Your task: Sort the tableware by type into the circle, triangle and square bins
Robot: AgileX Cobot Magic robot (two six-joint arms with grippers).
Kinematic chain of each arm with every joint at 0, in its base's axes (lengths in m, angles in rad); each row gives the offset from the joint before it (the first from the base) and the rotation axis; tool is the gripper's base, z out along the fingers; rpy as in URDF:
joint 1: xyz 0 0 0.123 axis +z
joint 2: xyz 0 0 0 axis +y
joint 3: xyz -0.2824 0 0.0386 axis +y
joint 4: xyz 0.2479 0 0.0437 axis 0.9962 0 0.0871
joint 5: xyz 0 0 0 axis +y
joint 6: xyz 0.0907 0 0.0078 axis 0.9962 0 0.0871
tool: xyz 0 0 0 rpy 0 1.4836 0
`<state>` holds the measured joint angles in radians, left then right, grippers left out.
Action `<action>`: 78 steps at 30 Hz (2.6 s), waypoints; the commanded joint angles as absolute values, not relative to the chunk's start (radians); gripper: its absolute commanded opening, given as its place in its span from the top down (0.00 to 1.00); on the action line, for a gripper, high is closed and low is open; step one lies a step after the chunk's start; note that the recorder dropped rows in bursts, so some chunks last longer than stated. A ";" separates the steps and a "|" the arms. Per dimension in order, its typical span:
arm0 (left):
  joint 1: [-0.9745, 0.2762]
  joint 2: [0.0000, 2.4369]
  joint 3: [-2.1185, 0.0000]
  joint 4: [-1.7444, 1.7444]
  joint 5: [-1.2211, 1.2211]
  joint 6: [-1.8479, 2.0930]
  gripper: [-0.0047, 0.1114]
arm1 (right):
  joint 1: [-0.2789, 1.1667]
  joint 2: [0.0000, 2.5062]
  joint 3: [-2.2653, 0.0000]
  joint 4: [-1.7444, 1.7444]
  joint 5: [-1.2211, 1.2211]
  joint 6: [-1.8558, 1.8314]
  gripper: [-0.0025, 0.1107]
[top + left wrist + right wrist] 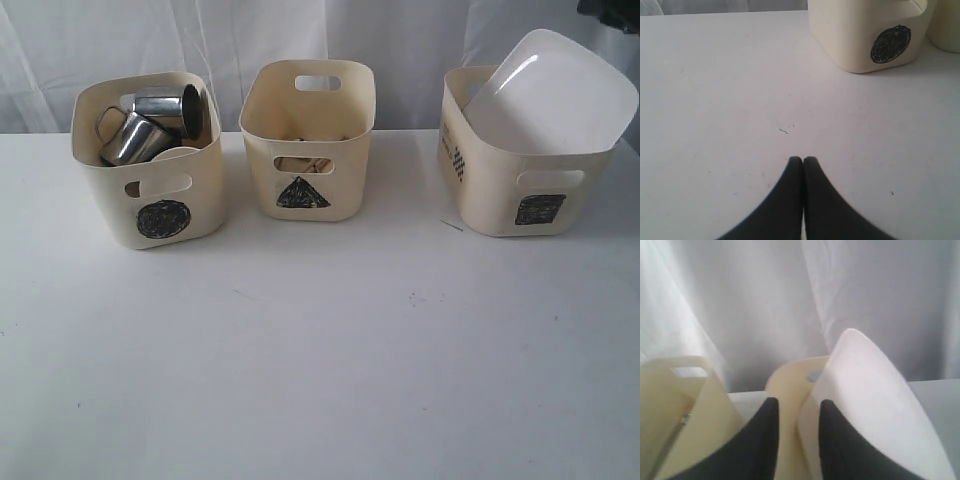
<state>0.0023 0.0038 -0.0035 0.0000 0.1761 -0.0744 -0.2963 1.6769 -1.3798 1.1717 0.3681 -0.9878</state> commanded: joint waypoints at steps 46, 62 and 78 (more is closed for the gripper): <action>-0.003 0.000 0.000 0.000 0.171 -0.079 0.96 | -0.031 0.159 -0.436 1.165 -0.023 -0.722 0.98; -0.003 0.000 0.000 0.000 0.171 -0.079 0.96 | -0.031 0.000 0.000 0.110 0.008 -0.173 0.98; -0.003 0.000 0.000 0.000 0.171 -0.079 0.96 | -0.031 0.000 0.000 -0.018 0.364 -0.135 0.98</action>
<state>0.0023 0.0038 -0.0035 0.0000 0.1761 -0.0744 -0.0298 0.0065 -0.0012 -0.0053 0.3514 -0.0997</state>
